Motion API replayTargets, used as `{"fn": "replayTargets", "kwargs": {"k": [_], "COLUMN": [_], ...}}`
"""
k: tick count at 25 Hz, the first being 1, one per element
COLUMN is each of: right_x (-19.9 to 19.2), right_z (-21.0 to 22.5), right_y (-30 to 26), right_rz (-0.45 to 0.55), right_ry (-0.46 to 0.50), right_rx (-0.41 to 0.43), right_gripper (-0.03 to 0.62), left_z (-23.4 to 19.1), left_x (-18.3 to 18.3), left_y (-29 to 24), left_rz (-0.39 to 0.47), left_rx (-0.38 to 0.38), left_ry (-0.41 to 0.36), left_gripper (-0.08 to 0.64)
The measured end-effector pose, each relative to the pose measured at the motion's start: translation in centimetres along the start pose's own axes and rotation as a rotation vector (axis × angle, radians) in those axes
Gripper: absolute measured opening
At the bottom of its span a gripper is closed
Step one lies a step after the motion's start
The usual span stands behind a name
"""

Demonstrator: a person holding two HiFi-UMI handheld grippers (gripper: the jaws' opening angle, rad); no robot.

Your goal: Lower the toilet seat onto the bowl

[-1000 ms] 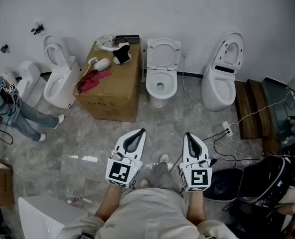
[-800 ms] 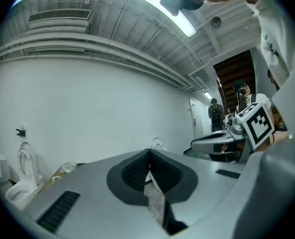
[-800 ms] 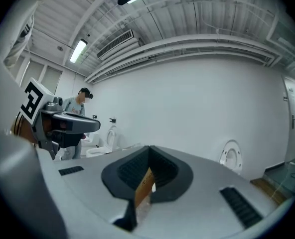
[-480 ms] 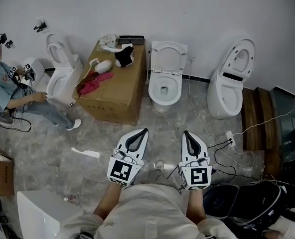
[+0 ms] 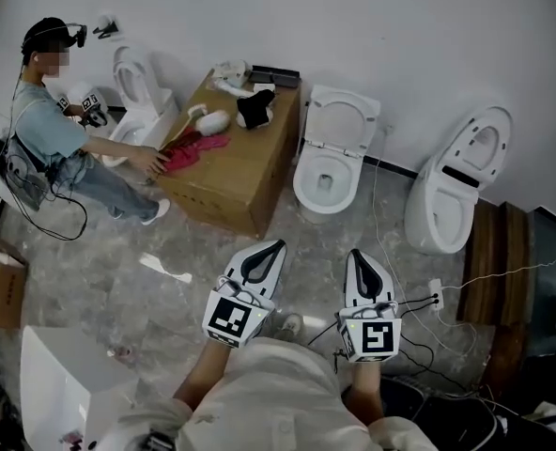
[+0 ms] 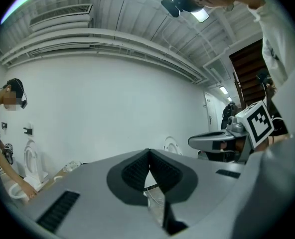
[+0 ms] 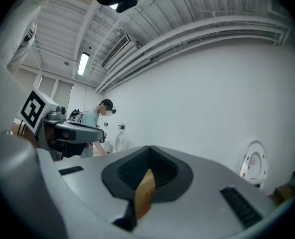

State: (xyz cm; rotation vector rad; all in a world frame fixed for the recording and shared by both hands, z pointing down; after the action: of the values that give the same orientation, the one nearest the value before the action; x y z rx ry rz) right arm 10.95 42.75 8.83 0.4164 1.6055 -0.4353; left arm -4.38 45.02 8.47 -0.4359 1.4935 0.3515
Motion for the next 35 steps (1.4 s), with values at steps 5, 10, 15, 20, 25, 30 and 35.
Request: {"fn": "replayTargets", "kwargs": {"k": [5,10,15,20,25,30,35], "right_x": [-0.4,-0.8,-1.3,-1.4,-1.4,-1.6,-1.7], "right_z": [1.4,2.9,4.5,6.3,7.1,7.4,7.7], "right_y": [-1.9,-3.8,-6.7,-10.3,-14.0,-17.7,-21.1], "right_rz": [-0.003,-0.017,-0.029,-0.043,-0.047,-0.067,-0.072], "right_ry": [-0.004,-0.012,-0.008,0.004,-0.004,-0.009,0.007], "right_rx": [0.01,-0.003,-0.029,-0.061,-0.08,-0.106,-0.14], "right_gripper": [0.006,0.006,0.006,0.006,0.006,0.006,0.006], "left_z": [-0.7,-1.8,-3.9,-6.5,-9.5,-12.9,-16.1], "left_x": [-0.2,-0.2,-0.8,-0.7,-0.4,-0.7,-1.5], "left_y": [-2.0,-4.5,-7.8,-11.7,-14.8,-17.2,-19.5], "left_rz": [-0.006,-0.009,-0.011,-0.009,0.005,0.008,0.004], "left_rx": [0.013,0.002,-0.022,-0.056,-0.09,-0.123,-0.152], "left_ry": [0.001,0.004,0.007,0.003,0.001,0.0,0.007], "left_gripper": [0.014,0.014,0.014,0.014,0.014,0.014,0.014]}}
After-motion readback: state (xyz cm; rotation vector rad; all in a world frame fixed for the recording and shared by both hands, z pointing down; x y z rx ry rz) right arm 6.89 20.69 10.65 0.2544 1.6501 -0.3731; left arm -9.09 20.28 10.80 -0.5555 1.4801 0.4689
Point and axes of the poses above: the fingertips, and each gripper's own axes: y backward along the fingers, z to its right, x out of its top, the point moved 2 cm from there along y, backward along the fingers, and after that the axes turned 4 degrees about -x, right-handed, at the moved point
